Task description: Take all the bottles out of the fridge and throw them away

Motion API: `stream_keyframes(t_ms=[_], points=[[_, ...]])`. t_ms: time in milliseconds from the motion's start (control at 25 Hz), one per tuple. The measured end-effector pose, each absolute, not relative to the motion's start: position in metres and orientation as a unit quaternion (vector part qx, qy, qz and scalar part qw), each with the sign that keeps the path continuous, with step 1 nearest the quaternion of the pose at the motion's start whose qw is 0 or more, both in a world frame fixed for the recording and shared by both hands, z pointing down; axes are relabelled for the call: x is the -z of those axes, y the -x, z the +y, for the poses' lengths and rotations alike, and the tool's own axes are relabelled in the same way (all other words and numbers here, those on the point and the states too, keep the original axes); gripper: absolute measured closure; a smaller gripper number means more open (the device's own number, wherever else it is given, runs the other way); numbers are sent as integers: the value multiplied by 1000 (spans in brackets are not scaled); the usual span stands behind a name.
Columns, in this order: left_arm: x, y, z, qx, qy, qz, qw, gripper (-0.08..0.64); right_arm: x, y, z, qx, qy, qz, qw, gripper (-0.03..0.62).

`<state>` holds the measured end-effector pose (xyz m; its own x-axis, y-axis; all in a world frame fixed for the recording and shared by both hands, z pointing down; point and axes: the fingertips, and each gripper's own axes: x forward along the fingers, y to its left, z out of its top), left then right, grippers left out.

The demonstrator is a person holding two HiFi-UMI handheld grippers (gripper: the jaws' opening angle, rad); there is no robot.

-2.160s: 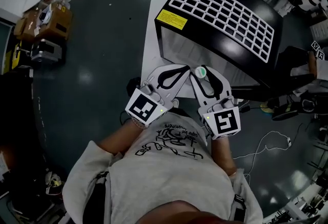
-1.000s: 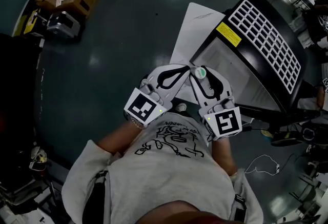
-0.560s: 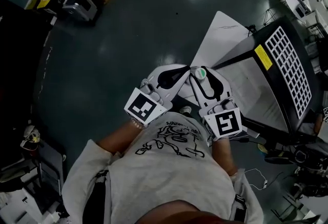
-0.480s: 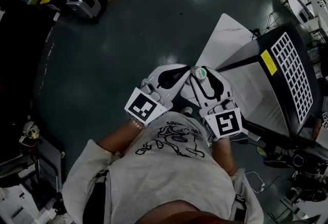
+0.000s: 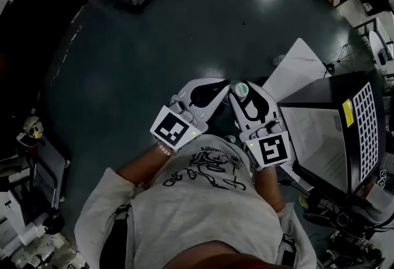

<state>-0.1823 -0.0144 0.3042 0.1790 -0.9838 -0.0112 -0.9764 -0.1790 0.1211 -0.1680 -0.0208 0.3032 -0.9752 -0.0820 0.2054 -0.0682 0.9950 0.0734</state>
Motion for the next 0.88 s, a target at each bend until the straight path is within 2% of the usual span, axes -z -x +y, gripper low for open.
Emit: stream_keyframes(t_ms=[400,880], points=[[-311,229,23,47,-728,-683,44,554,-310,215,16,39,18,-994,103,439],[-311,237,54,54,-695,-716,47,554,-310,224,45,47,64,-991,104,437]])
